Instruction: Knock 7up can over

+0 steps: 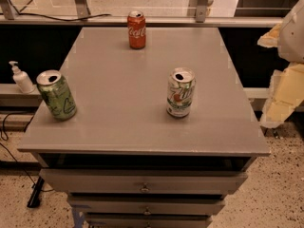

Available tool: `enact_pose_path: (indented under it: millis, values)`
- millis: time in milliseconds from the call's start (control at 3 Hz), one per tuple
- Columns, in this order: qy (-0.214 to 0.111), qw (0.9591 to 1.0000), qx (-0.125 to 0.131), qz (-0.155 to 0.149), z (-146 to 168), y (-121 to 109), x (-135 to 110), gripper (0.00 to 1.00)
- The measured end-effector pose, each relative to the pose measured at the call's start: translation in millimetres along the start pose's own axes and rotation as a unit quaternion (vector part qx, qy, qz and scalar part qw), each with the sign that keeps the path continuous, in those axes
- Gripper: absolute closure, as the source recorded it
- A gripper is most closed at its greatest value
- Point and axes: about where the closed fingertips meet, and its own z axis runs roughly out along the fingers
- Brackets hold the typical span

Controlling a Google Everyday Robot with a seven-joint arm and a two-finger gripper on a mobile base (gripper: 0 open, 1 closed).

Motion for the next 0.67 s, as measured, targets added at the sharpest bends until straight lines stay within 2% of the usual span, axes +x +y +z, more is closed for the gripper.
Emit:
enact_pose_path:
  millis: [333,667]
  values:
    - [0.0,1.0,0.0,0.0,0.0,0.0,0.0,0.0]
    - [-0.02,0.9998,0.0,0.005,3.1,-0.6,-0.7,0.0]
